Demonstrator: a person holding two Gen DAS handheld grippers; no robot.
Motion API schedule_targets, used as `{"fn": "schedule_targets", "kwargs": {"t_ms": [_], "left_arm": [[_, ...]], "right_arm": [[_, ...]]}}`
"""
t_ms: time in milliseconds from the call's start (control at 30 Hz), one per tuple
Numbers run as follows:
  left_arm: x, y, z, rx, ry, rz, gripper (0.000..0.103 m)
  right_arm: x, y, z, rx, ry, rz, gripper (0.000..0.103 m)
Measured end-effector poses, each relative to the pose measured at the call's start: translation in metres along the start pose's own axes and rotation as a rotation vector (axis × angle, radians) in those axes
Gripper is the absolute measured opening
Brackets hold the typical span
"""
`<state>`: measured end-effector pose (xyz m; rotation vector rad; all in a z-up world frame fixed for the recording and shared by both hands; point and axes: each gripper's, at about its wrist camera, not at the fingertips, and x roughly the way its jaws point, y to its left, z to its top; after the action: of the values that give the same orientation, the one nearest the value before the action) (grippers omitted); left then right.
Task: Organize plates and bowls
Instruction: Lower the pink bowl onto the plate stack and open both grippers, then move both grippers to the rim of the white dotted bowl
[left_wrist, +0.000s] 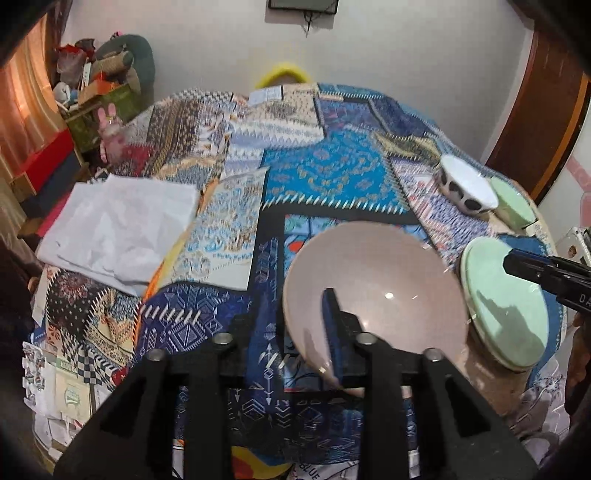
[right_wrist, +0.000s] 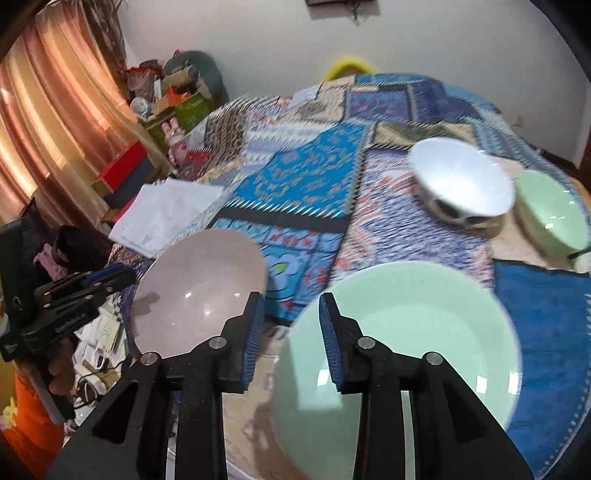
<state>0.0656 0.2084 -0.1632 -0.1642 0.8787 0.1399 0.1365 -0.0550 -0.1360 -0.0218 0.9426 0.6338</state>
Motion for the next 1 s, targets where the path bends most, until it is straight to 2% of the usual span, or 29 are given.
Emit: {"fn": "schedule_targets", "kwargs": {"t_ms": [233, 400, 500, 667, 933, 1000], "left_arm": [[-0.027, -0.034, 0.025, 0.068, -0.108, 0.000, 0.061], [-0.027, -0.057, 0.047, 0.092, -0.115, -0.033, 0.072], [-0.022, -0.072, 0.059, 0.098, -0.119, -0.054, 0.075], [-0.006, -0.100, 0.079, 0.146, -0.129, -0.054, 0.079], [0.035, -0.128, 0.111, 0.134, -0.080, -0.095, 0.079], [0.044, -0.134, 0.116, 0.133, -0.069, -0.103, 0.079]], "right_arm": [[-0.038, -0.040, 0.013, 0.026, -0.096, -0.103, 0.044], [-0.050, -0.071, 0.022, 0.074, -0.155, -0.154, 0.062], [-0.048, -0.089, 0.029, 0.095, -0.162, -0.193, 0.063], [-0.032, -0.119, 0.040, 0.142, -0.151, -0.212, 0.063], [0.003, -0.146, 0.053, 0.158, -0.093, -0.194, 0.062], [0.012, -0.154, 0.057, 0.177, -0.083, -0.187, 0.056]]}}
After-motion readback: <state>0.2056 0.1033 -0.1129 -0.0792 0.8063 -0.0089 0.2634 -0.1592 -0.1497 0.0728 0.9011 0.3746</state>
